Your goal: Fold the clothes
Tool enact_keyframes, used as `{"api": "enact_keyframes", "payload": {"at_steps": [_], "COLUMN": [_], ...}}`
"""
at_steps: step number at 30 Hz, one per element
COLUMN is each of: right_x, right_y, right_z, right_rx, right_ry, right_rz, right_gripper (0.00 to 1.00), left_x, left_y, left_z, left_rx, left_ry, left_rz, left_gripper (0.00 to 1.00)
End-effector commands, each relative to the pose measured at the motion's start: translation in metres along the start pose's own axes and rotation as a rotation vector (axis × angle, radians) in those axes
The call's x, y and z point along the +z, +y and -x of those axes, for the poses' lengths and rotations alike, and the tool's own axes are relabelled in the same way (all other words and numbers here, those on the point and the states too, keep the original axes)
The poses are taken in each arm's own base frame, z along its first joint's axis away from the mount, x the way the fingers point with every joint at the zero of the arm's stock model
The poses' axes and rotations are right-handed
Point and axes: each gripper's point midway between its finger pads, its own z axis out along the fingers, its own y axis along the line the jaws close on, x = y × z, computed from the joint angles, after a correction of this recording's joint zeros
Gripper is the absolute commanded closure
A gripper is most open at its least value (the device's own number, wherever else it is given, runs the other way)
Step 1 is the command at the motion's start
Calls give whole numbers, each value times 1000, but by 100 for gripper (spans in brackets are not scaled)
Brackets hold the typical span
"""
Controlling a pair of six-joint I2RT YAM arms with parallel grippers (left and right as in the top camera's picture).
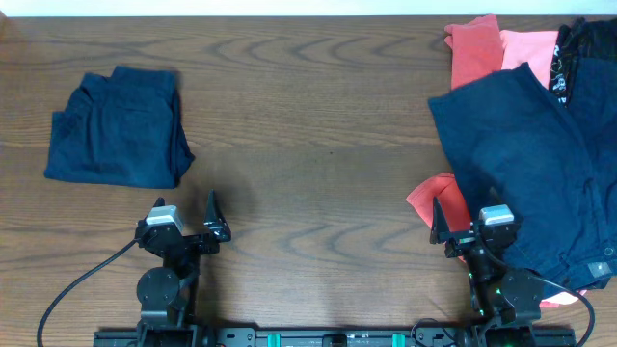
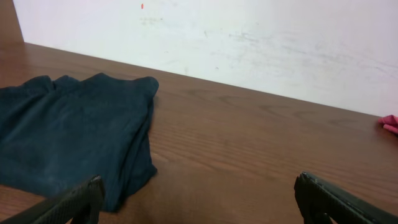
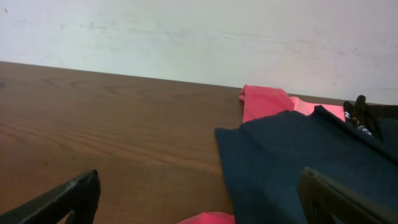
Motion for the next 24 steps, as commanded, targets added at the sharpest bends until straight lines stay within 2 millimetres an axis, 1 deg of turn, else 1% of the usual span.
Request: {"api": "enact_keyframes", "payload": {"at_steps": [1,10,14,20,24], "right_x": [0,0,0,0,-1], "right_y": [1,-1,-9,-10,-14], "right_z": [-1,-2,-2,-2,-2], "right_rx": [-9,-9,-9,-9,-8], "right_ry": [5,6,9,9,11], "right_rz": [-2,-12,-55,-62,-89], "right_gripper": [1,1,1,1,1], "left_x": [2,2,2,2,2], "left_y": [6,6,6,6,6], "left_z": [-17,-17,-17,-17,-17], "left_rx": [11,11,11,11,11], "left_ry": [39,38,38,38,38], "left_rz": [19,18,19,19,18], "left_gripper": [2,2,2,2,2]}}
